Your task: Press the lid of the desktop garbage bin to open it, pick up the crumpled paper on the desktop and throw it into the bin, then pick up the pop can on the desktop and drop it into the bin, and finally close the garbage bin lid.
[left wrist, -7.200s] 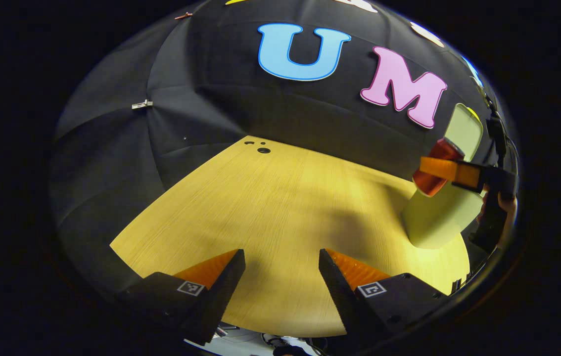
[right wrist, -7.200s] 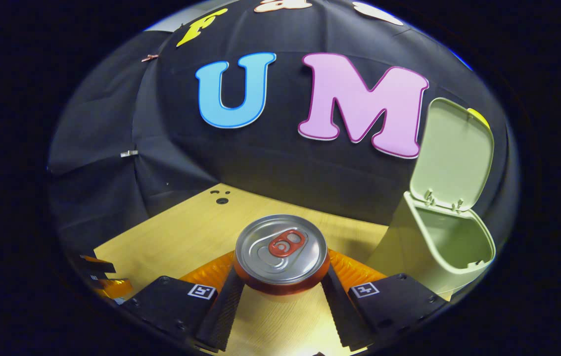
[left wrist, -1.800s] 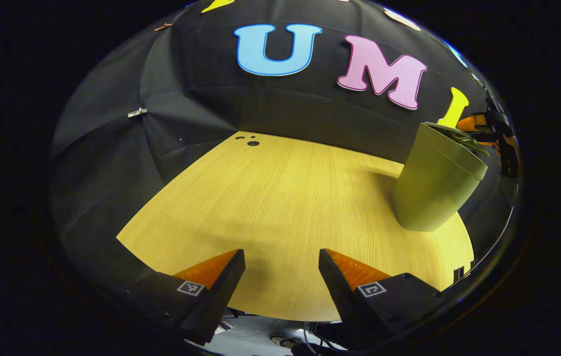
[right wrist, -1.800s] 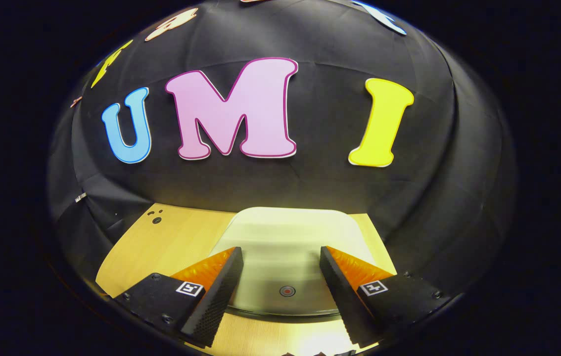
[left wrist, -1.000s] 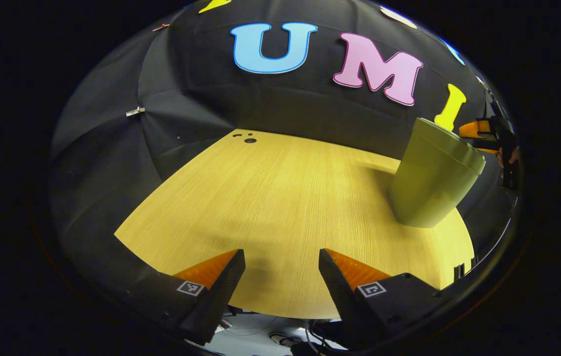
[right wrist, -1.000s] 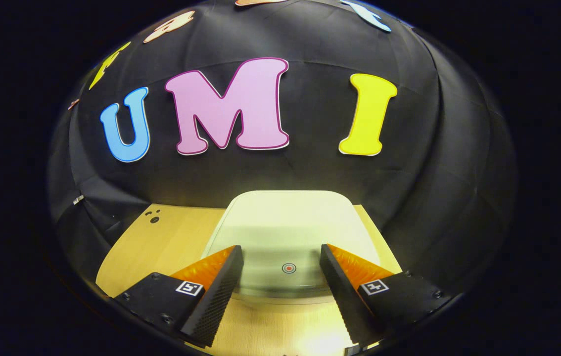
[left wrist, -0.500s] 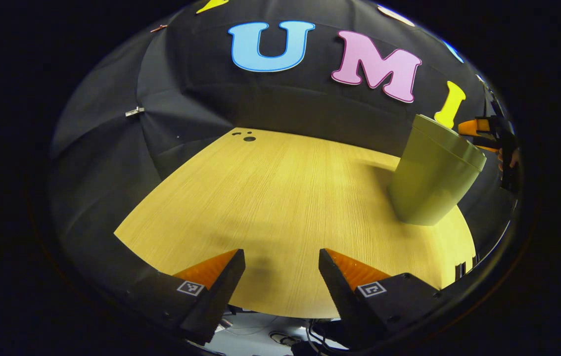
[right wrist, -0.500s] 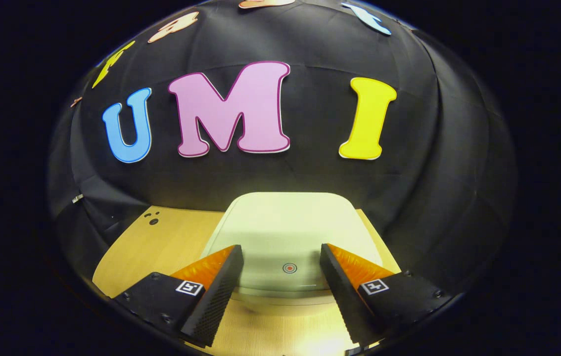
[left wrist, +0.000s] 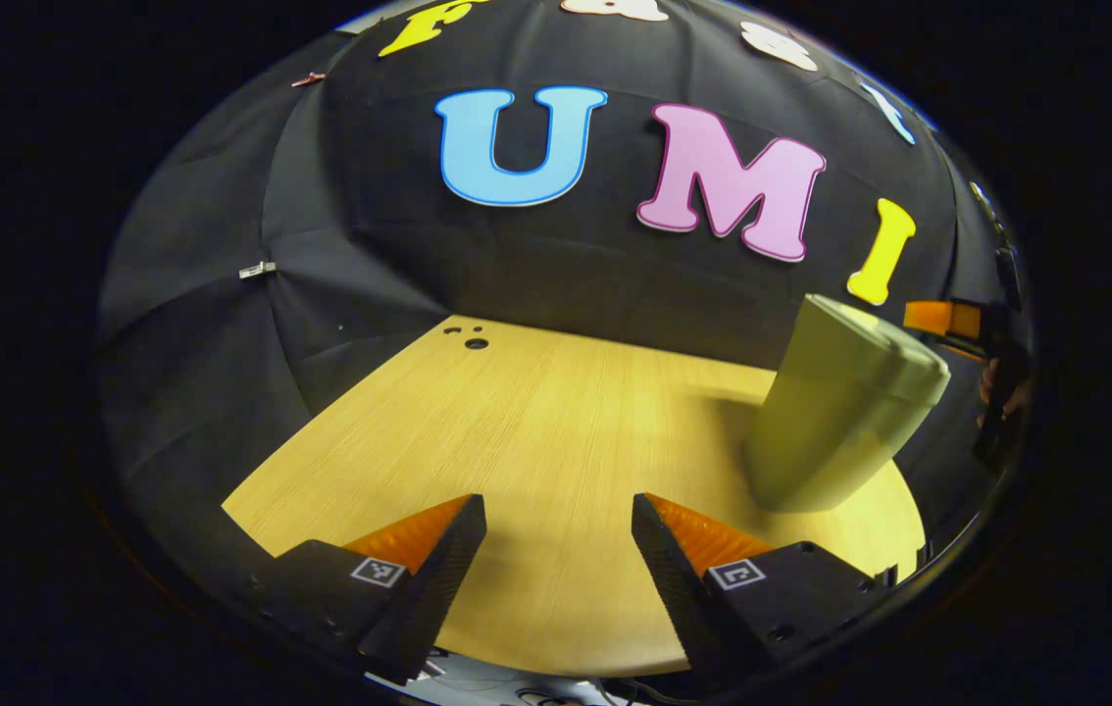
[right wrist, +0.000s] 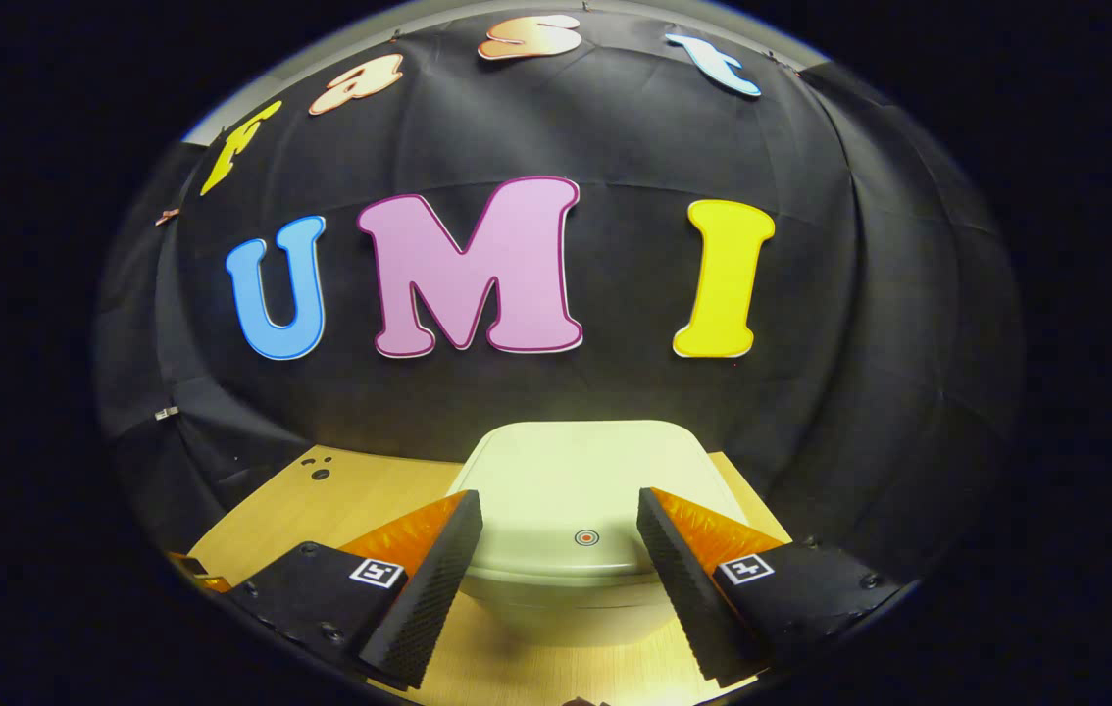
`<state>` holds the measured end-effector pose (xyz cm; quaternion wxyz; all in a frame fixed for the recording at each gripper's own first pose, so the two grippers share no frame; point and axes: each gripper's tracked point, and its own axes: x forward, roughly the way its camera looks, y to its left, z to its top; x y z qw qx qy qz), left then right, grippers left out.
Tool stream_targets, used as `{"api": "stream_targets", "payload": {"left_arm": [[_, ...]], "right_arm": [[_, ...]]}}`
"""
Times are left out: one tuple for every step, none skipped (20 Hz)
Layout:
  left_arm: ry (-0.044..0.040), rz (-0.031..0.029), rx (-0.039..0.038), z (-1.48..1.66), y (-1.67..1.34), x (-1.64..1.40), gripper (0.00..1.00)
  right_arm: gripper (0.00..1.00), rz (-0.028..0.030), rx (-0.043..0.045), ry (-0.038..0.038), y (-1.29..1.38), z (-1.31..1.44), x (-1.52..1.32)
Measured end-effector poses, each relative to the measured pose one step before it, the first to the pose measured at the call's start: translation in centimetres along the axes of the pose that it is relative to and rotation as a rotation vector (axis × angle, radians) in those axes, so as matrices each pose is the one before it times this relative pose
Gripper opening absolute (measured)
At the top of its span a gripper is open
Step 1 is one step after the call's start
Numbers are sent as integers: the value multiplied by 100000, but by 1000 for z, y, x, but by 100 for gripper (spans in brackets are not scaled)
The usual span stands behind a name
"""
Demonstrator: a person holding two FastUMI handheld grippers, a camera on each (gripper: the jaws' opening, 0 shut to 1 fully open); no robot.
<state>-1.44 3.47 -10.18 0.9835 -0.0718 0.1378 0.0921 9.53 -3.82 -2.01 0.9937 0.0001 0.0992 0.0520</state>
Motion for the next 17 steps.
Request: {"api": "stream_targets", "payload": {"left_arm": [[-2751,312,-65,1390,-444,75,96],[-2946,32,7,1411,-577,-41,96],[-2835,147,119,1388,-597,-39,96],[-2637,204,-299,1246,-393,-125,96],[-2877,-406,-767,1284,-508,-185,96],[-2999,-1203,-875,1287,-637,-100,96],[-2723,-1485,-336,1150,-471,-226,96],[-2022,-945,629,1012,-298,-210,96],[-2049,-425,1425,863,180,-215,96],[-1360,-743,1742,623,30,-117,96],[-1639,-900,1961,456,83,-196,96],[-1664,-1456,1385,380,100,-196,96],[-1521,-1852,1363,315,-39,-298,96],[-1534,-1563,1206,161,91,-301,96],[-1467,-1956,1055,192,59,-579,96],[-707,-1709,529,-162,42,-585,96],[-403,-1354,183,-86,152,-704,96]], "right_arm": [[100,2089,-170,-257,479,50,-294],[100,2777,-968,91,447,-72,-341],[100,2541,-2000,451,554,-283,-451],[100,1372,-1736,929,280,-306,-541],[100,2377,-565,625,668,-288,-605],[99,2812,-373,238,1132,-314,-675],[99,1393,-397,504,845,-388,-485],[99,885,-383,864,795,-545,-621],[99,440,452,1441,874,-568,-662],[99,533,966,1305,1082,-484,-432],[99,645,1082,1053,1033,-360,-474],[99,-383,516,183,806,-105,-523],[99,-1264,-423,-860,432,147,-425],[99,-1417,-905,-1600,349,214,-451],[99,-1436,-906,-2054,258,403,-483],[99,-1131,-435,-1623,329,226,-495],[99,-735,-17,-1045,299,130,-396]]}}
